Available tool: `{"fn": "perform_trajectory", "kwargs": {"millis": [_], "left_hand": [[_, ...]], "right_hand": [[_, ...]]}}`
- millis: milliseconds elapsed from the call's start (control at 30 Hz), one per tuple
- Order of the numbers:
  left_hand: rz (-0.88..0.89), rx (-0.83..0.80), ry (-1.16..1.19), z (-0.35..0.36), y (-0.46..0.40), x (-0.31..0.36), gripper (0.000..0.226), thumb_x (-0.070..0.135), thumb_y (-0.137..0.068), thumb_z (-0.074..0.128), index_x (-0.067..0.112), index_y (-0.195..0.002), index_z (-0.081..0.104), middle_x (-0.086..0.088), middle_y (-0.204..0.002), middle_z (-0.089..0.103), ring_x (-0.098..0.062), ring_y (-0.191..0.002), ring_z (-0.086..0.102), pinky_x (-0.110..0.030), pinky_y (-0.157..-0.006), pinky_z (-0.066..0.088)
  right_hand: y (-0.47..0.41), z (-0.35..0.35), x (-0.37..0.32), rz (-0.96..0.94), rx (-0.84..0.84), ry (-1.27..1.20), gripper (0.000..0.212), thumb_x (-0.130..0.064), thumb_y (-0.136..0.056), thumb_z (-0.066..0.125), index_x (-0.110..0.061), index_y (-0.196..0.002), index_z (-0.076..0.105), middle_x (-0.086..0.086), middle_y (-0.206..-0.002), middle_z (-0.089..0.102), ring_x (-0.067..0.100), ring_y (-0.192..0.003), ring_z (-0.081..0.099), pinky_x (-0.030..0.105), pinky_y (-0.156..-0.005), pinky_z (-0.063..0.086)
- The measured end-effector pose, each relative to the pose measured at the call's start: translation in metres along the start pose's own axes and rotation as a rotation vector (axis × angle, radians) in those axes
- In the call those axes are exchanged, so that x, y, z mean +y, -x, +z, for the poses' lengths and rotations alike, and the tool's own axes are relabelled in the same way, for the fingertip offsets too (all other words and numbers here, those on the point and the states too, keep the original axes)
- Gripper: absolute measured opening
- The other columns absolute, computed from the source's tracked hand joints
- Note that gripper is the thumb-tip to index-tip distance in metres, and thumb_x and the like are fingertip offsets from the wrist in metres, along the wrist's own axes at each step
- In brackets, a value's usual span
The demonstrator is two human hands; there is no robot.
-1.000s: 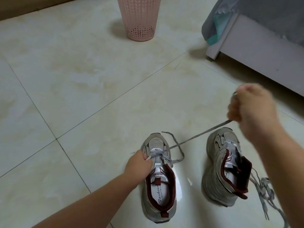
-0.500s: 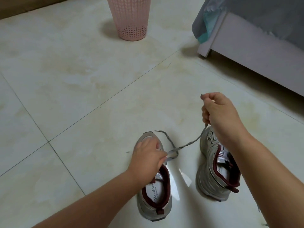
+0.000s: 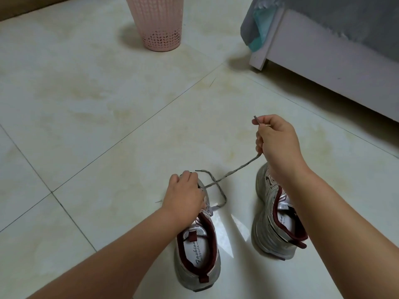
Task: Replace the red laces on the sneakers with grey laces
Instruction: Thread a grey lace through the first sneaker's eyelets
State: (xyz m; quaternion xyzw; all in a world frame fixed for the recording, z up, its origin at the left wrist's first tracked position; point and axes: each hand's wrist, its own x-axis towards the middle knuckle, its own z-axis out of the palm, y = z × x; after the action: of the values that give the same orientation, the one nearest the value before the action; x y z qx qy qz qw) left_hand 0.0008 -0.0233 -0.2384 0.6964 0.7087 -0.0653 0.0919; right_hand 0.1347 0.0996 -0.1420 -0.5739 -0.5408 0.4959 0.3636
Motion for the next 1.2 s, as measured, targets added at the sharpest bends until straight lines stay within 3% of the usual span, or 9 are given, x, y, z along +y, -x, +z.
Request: {"fn": "perform_trajectory", "kwargs": {"millis": [267, 367, 467, 533, 633, 767, 933, 1033, 1200], "left_hand": [[0.042, 0.012, 0.039, 0.002, -0.006, 0.008, 0.018, 0.021, -0.089, 0.044, 0.018, -0.097, 0.059, 0.001, -0.11, 0.046, -0.022, -0.112, 0.036, -0.031, -0.091, 0.022], [-0.09, -0.135, 0.389, -0.004, -0.006, 0.004, 0.016, 0.026, -0.092, 0.04, 0.02, -0.079, 0.048, -0.002, -0.114, 0.044, -0.02, -0.115, 0.036, -0.034, -0.099, 0.024], [-0.068, -0.275, 0.825, -0.023, -0.002, -0.01, 0.04, 0.032, -0.092, 0.05, 0.014, -0.059, 0.038, -0.014, -0.081, 0.044, -0.021, -0.077, 0.044, -0.03, -0.074, 0.035], [-0.048, -0.314, 1.125, -0.042, 0.005, -0.022, 0.036, 0.032, -0.085, 0.062, 0.007, -0.061, 0.053, -0.008, -0.072, 0.05, -0.015, -0.069, 0.048, -0.025, -0.069, 0.036], [-0.1, -0.239, 1.378, -0.068, 0.015, -0.048, 0.018, 0.027, -0.071, 0.074, 0.018, -0.058, 0.065, 0.001, -0.072, 0.064, -0.009, -0.073, 0.06, -0.018, -0.076, 0.046], [-0.27, -0.068, 1.707, -0.087, 0.028, -0.08, 0.019, 0.022, -0.072, 0.064, 0.015, -0.056, 0.056, 0.001, -0.053, 0.053, -0.013, -0.053, 0.059, -0.025, -0.069, 0.056], [-0.589, 0.044, 1.526, -0.079, 0.036, -0.105, 0.019, 0.022, -0.089, 0.055, 0.015, -0.074, 0.046, 0.004, -0.053, 0.039, -0.008, -0.037, 0.035, -0.025, -0.047, 0.051], [-0.742, 0.01, 1.236, -0.059, 0.035, -0.108, 0.015, 0.015, -0.088, 0.057, 0.011, -0.086, 0.043, -0.006, -0.065, 0.045, -0.01, -0.032, 0.038, -0.025, -0.039, 0.044], [-0.709, -0.322, 0.535, -0.018, 0.036, -0.078, 0.028, 0.023, -0.087, 0.053, 0.005, -0.106, 0.041, -0.012, -0.087, 0.061, -0.03, -0.069, 0.063, -0.031, -0.06, 0.051]], "right_hand": [[-0.002, -0.001, 0.011, 0.022, 0.009, -0.018, 0.033, 0.001, -0.088, 0.035, -0.021, -0.075, 0.055, 0.0, -0.06, 0.038, 0.015, -0.053, 0.029, 0.028, -0.052, 0.026], [-0.003, -0.003, 0.019, 0.041, 0.01, 0.005, 0.032, 0.0, -0.088, 0.036, -0.022, -0.075, 0.055, -0.001, -0.06, 0.039, 0.014, -0.053, 0.03, 0.028, -0.051, 0.027], [-0.003, -0.002, 0.029, 0.063, 0.005, 0.038, 0.033, 0.0, -0.087, 0.034, -0.022, -0.074, 0.054, -0.003, -0.059, 0.039, 0.013, -0.05, 0.029, 0.025, -0.048, 0.026], [-0.002, -0.003, 0.034, 0.067, 0.002, 0.064, 0.034, 0.001, -0.087, 0.034, -0.023, -0.074, 0.054, -0.004, -0.057, 0.04, 0.012, -0.048, 0.029, 0.021, -0.044, 0.026], [0.0, -0.006, 0.043, 0.029, -0.02, 0.178, 0.029, -0.003, -0.089, 0.038, -0.022, -0.077, 0.056, -0.004, -0.058, 0.045, 0.006, -0.042, 0.032, 0.016, -0.038, 0.025], [0.006, -0.004, 0.054, -0.066, -0.09, 0.36, 0.019, -0.008, -0.09, 0.047, -0.014, -0.088, 0.065, -0.009, -0.054, 0.044, 0.004, -0.042, 0.037, 0.017, -0.045, 0.027], [0.028, 0.009, 0.067, -0.149, -0.286, 0.567, 0.017, -0.009, -0.09, 0.053, -0.014, -0.089, 0.07, -0.01, -0.058, 0.053, 0.001, -0.043, 0.039, 0.011, -0.045, 0.03], [0.043, 0.022, 0.08, -0.141, -0.43, 0.666, 0.018, -0.011, -0.088, 0.055, -0.015, -0.093, 0.072, 0.0, -0.078, 0.067, 0.008, -0.059, 0.047, 0.022, -0.06, 0.037], [0.059, 0.039, 0.1, -0.1, -0.521, 0.762, 0.015, -0.01, -0.083, 0.057, -0.017, -0.091, 0.068, -0.003, -0.079, 0.062, 0.014, -0.076, 0.053, 0.021, -0.065, 0.033]]}}
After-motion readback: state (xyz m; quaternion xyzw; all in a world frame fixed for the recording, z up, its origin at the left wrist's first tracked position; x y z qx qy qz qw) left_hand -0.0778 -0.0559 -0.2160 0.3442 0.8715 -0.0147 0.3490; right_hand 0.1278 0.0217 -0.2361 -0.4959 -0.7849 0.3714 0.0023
